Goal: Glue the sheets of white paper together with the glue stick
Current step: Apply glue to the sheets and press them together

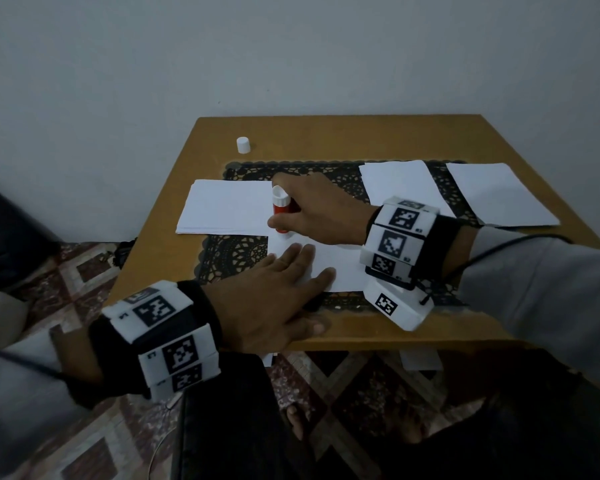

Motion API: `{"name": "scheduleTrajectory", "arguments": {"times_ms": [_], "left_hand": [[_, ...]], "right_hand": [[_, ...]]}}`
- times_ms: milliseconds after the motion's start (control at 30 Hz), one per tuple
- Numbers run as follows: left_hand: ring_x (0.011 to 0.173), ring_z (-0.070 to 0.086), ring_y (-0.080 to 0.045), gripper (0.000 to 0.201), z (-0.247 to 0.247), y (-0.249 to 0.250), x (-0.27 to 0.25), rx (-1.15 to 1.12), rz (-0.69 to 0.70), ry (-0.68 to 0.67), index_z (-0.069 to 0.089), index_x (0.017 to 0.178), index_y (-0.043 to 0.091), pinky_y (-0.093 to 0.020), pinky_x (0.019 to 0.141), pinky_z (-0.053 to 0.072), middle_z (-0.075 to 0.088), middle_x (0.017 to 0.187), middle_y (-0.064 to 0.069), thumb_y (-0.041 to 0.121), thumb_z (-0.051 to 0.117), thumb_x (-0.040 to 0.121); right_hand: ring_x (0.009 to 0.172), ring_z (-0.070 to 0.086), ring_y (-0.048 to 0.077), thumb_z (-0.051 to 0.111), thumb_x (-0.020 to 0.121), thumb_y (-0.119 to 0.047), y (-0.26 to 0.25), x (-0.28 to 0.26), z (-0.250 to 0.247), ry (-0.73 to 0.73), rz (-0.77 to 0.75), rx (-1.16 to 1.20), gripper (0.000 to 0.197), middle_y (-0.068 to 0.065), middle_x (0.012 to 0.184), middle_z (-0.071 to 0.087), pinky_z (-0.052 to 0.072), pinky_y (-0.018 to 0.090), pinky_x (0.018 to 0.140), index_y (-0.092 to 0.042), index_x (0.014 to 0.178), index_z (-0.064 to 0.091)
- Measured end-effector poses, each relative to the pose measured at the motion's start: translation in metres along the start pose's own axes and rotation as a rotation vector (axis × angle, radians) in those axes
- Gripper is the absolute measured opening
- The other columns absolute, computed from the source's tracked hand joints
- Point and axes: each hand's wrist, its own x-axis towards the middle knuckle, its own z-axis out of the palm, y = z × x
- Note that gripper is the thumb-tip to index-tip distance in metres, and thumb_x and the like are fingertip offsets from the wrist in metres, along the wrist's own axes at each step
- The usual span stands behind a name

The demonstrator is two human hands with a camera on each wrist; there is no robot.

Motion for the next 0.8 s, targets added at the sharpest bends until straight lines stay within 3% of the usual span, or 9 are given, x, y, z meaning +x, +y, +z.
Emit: {"name": "scheduleTrajectory", "arguments": {"times_ms": [167,267,400,500,567,667,800], "left_hand": [[0.144,-0.019,-0.030,0.075,-0.005,0.002,-0.001,-0.018,-0.009,-0.018,-0.017,0.149,0.027,-0.048,0.119,0.005,-0.024,0.155,-0.015,0.063,0.016,0.093],[0.144,-0.020,-0.030,0.075,-0.006,0.003,-0.001,-0.020,-0.007,-0.015,-0.017,0.149,0.026,-0.048,0.119,0.004,-0.025,0.155,-0.015,0.063,0.017,0.093],[0.145,-0.017,-0.030,0.074,-0.010,0.006,-0.002,-0.015,-0.022,-0.015,-0.015,0.150,0.026,-0.046,0.120,0.004,-0.021,0.155,-0.016,0.062,0.017,0.093],[0.146,-0.006,-0.031,0.071,-0.012,0.008,-0.001,-0.016,-0.032,0.039,-0.007,0.152,0.025,-0.043,0.120,0.011,-0.010,0.157,-0.019,0.060,0.018,0.095],[0.145,0.009,-0.031,0.068,-0.013,0.007,0.001,-0.033,-0.029,0.098,0.004,0.151,0.026,-0.043,0.116,0.022,0.005,0.157,-0.018,0.062,0.015,0.095],[0.128,0.036,-0.028,0.066,-0.017,0.004,0.005,-0.049,-0.026,0.179,0.019,0.148,0.029,-0.043,0.104,0.038,0.031,0.144,-0.012,0.061,0.018,0.090],[0.116,0.039,-0.022,0.055,-0.025,-0.005,0.017,-0.028,-0.034,0.235,0.026,0.147,0.027,-0.037,0.100,0.039,0.037,0.133,-0.004,0.048,0.036,0.097]], "right_hand": [[0.074,0.055,0.014,0.067,0.087,-0.028,0.006,-0.003,-0.006,-0.006,0.033,-0.013,0.023,-0.003,0.087,0.062,0.037,0.024,0.060,-0.017,0.090,0.047],[0.067,0.049,0.004,0.066,0.088,-0.028,0.012,-0.010,-0.010,-0.001,0.070,-0.011,0.023,-0.011,0.077,0.053,0.032,0.021,0.057,-0.019,0.088,0.045],[0.066,0.048,0.007,0.066,0.088,-0.027,0.021,-0.019,-0.015,0.022,0.094,-0.013,0.023,-0.012,0.074,0.049,0.031,0.023,0.057,-0.020,0.085,0.045],[0.065,0.047,0.006,0.066,0.088,-0.028,0.028,-0.026,-0.021,0.035,0.115,-0.037,0.022,-0.009,0.075,0.052,0.033,0.024,0.058,-0.017,0.086,0.047],[0.064,0.047,0.008,0.066,0.087,-0.028,0.033,-0.032,-0.025,0.046,0.120,-0.047,0.021,-0.006,0.075,0.053,0.033,0.025,0.058,-0.015,0.086,0.048],[0.065,0.048,0.010,0.067,0.086,-0.028,0.041,-0.042,-0.031,0.068,0.144,-0.058,0.022,-0.004,0.077,0.056,0.034,0.024,0.057,-0.012,0.088,0.051],[0.069,0.051,0.014,0.066,0.086,-0.029,0.051,-0.055,-0.038,0.087,0.168,-0.095,0.023,-0.003,0.080,0.057,0.039,0.029,0.062,-0.012,0.089,0.052]]}}
